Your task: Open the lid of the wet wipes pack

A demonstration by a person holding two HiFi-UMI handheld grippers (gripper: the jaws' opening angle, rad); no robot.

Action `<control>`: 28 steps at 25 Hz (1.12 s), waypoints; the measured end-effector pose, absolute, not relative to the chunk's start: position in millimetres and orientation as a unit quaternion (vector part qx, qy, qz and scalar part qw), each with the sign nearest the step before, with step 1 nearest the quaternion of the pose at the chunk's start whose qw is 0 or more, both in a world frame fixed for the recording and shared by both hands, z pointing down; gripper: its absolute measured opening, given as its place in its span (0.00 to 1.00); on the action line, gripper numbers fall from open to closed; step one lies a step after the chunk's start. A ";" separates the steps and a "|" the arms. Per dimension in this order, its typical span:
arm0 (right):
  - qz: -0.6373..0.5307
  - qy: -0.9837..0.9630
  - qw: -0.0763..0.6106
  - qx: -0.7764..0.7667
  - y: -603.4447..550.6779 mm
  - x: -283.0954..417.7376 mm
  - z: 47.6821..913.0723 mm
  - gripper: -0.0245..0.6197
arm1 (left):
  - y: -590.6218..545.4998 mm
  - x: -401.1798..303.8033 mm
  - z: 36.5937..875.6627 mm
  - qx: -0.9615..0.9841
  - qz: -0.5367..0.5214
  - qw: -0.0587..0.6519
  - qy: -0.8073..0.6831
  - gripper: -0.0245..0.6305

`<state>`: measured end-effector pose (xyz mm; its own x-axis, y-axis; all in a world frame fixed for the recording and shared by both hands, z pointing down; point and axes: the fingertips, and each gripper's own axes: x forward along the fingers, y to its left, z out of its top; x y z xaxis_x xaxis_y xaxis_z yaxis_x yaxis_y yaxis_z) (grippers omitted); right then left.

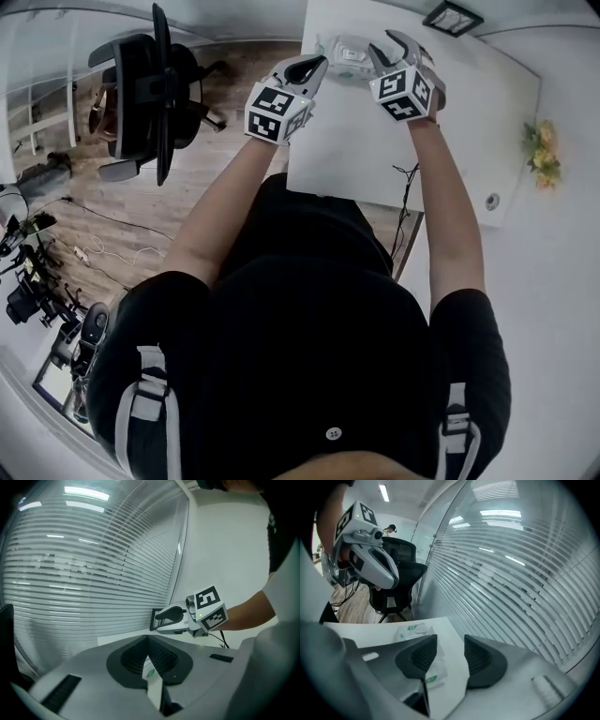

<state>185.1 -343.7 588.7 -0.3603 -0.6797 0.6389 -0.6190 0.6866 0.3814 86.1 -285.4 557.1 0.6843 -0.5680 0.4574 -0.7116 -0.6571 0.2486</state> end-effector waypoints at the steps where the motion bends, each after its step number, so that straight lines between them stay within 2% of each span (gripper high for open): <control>1: -0.035 -0.827 0.395 0.398 -337.7 186.8 579.6 0.33 | -280.6 86.5 550.4 0.895 0.169 0.204 -0.359 0.05; 9: -0.008 -0.859 0.292 0.420 -282.7 200.1 502.6 0.30 | -243.6 90.7 490.1 0.902 0.131 0.170 -0.375 0.05; 16: 0.014 -0.895 0.181 0.408 -237.3 201.7 431.7 0.23 | -210.7 101.7 438.3 0.909 0.098 0.140 -0.380 0.05; 28: 0.007 -0.923 0.060 0.379 -171.8 206.4 343.1 0.05 | -167.0 124.7 363.7 0.921 0.050 0.078 -0.378 0.05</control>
<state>206.4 -171.8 343.1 -0.7058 -0.6989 0.1160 -0.7006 0.7128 0.0323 124.7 -167.0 363.7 0.7096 -0.6883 0.1508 -0.7038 -0.7024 0.1065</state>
